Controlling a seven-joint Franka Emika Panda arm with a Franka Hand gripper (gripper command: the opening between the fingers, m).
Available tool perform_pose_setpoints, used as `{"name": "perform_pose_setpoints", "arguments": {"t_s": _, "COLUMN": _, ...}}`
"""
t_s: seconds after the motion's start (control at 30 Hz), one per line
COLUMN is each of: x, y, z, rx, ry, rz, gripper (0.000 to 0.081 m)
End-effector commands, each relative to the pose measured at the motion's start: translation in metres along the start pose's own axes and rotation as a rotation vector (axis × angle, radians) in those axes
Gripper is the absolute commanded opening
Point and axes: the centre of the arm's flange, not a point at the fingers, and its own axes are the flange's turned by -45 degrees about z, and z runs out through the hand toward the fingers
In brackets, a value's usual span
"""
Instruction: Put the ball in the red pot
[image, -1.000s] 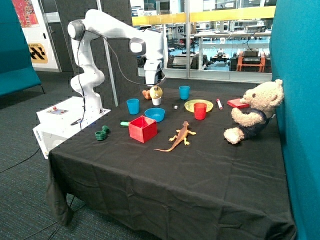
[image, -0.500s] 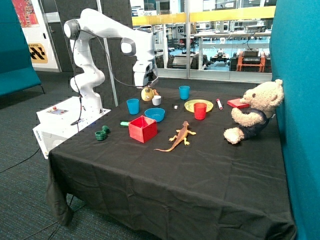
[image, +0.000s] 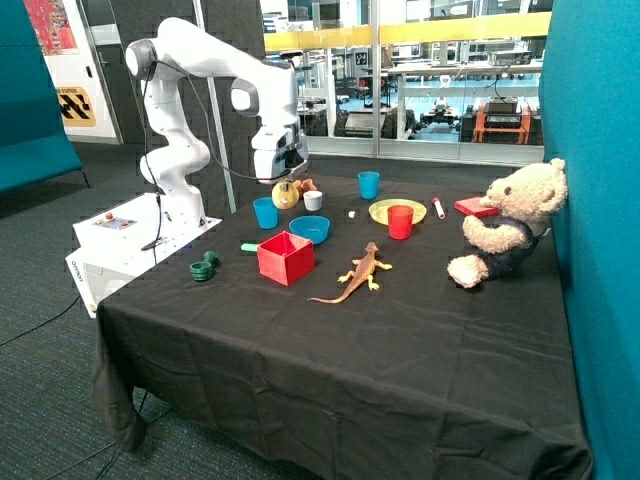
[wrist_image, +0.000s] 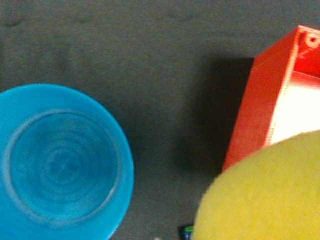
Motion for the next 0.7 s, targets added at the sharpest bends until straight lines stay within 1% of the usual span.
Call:
{"name": "perform_pose_setpoints", "arguments": {"t_s": 0.0, "x": 0.002, "y": 0.021, "z": 0.01, "rx": 0.0007, "ry": -0.0037, "rz": 0.033, "gripper": 0.0}}
{"name": "perform_pose_setpoints", "arguments": {"t_s": 0.13, "x": 0.004, "y": 0.029, "z": 0.019, "rx": 0.0007, "ry": -0.0037, "rz": 0.039, "gripper": 0.0}}
{"name": "perform_pose_setpoints", "arguments": {"t_s": 0.4, "x": 0.004, "y": 0.041, "z": 0.041, "rx": 0.0007, "ry": -0.0037, "rz": 0.059, "gripper": 0.0}}
{"name": "perform_pose_setpoints", "arguments": {"t_s": 0.6, "x": 0.004, "y": 0.045, "z": 0.056, "rx": 0.0007, "ry": -0.0037, "rz": 0.048, "gripper": 0.0}}
{"name": "perform_pose_setpoints", "arguments": {"t_s": 0.67, "x": 0.005, "y": 0.046, "z": 0.058, "rx": 0.0007, "ry": -0.0037, "rz": 0.047, "gripper": 0.0}}
